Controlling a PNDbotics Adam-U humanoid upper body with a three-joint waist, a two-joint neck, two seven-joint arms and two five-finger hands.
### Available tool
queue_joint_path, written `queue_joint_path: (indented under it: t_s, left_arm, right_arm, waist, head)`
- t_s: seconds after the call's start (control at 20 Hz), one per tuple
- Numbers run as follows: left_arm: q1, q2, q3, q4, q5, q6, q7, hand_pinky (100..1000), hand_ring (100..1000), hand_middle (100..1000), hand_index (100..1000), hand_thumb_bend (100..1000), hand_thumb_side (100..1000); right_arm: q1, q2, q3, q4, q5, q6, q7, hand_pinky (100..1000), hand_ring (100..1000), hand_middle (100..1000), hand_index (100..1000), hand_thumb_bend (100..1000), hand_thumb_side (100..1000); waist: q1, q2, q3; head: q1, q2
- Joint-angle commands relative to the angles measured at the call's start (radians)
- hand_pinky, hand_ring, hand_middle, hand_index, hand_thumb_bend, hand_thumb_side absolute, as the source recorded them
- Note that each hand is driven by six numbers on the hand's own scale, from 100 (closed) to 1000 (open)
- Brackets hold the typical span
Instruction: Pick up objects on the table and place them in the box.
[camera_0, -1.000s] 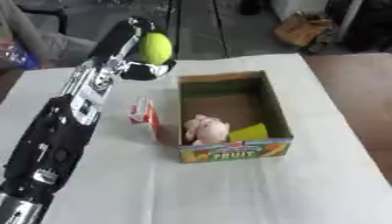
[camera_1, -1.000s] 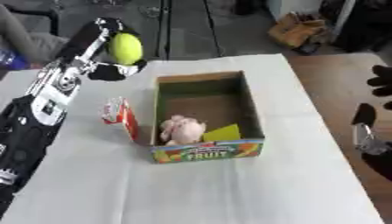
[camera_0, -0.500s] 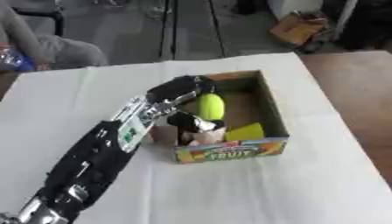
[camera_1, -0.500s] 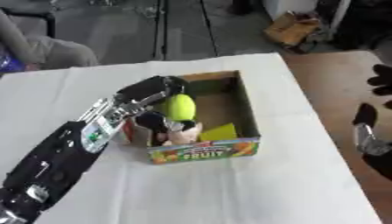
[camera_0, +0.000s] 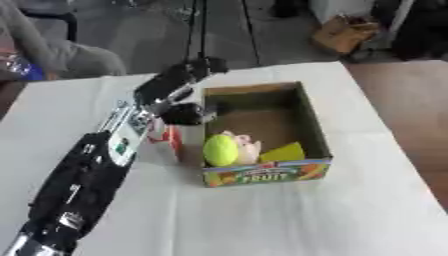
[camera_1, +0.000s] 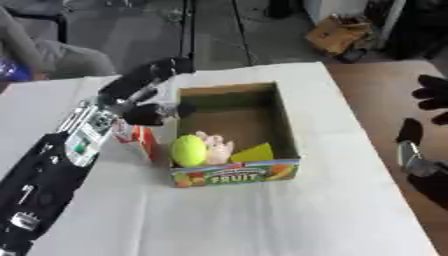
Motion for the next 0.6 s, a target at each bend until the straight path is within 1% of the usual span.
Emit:
queue_joint_path:
  t_s: [0.05, 0.1, 0.2, 0.25, 0.4, 0.45, 0.5, 0.55, 0.6]
  left_arm:
    - [0.036, 0.049, 0.075, -0.145, 0.189, 0.068, 0.133, 776, 856, 860, 887, 576, 957]
    - [0.062, 0.063, 0.092, -0.197, 0.251, 0.089, 0.152, 776, 856, 860, 887, 576, 957]
    - [0.089, 0.08, 0.104, -0.266, 0.326, 0.127, 0.155, 776, 856, 860, 887, 576, 957]
    - [0.132, 0.09, 0.131, -0.314, 0.373, 0.135, 0.17, 721, 821, 835, 877, 568, 933]
    - [0.289, 0.114, 0.209, -0.47, 0.543, 0.151, 0.197, 698, 803, 818, 872, 550, 931]
    - [0.324, 0.118, 0.227, -0.507, 0.584, 0.158, 0.196, 698, 803, 818, 872, 550, 931]
    - [0.342, 0.121, 0.238, -0.532, 0.611, 0.166, 0.191, 698, 803, 818, 872, 550, 931]
    - [0.378, 0.116, 0.253, -0.549, 0.628, 0.174, 0.188, 682, 792, 812, 873, 504, 922]
    - [0.433, 0.102, 0.273, -0.571, 0.638, 0.179, 0.189, 682, 792, 812, 873, 504, 922]
  right_arm:
    - [0.0, -0.013, -0.017, -0.022, 0.001, 0.007, -0.006, 611, 717, 735, 927, 100, 276]
    - [0.003, -0.014, -0.018, -0.022, 0.003, 0.008, -0.007, 611, 717, 735, 927, 100, 276]
    - [0.005, -0.015, -0.019, -0.022, 0.004, 0.009, -0.009, 611, 717, 735, 927, 100, 276]
    - [0.009, -0.016, -0.022, -0.022, 0.005, 0.012, -0.01, 611, 717, 735, 927, 100, 270]
    - [0.018, -0.019, -0.028, -0.022, 0.009, 0.016, -0.014, 611, 718, 736, 927, 100, 268]
    - [0.019, -0.019, -0.028, -0.022, 0.01, 0.017, -0.014, 611, 718, 736, 927, 100, 268]
    - [0.02, -0.019, -0.028, -0.022, 0.011, 0.018, -0.014, 611, 718, 736, 927, 100, 268]
    - [0.02, -0.019, -0.029, -0.022, 0.012, 0.019, -0.015, 611, 717, 735, 928, 100, 272]
    - [0.021, -0.02, -0.031, -0.022, 0.013, 0.02, -0.016, 611, 717, 735, 928, 100, 272]
  waist:
    - [-0.007, -0.026, 0.012]
    - [-0.007, -0.027, 0.018]
    - [-0.008, -0.028, 0.021]
    - [-0.009, -0.032, 0.035]
    - [-0.009, -0.04, 0.062]
    - [-0.009, -0.041, 0.066]
    - [-0.009, -0.042, 0.068]
    - [-0.009, -0.041, 0.074]
    - [-0.009, -0.042, 0.081]
  head:
    - [-0.018, -0.001]
    - [-0.022, 0.0]
    - [-0.025, 0.002]
    - [-0.032, 0.004]
    - [-0.046, 0.008]
    - [-0.048, 0.009]
    - [-0.048, 0.009]
    - [-0.051, 0.01]
    - [-0.052, 0.013]
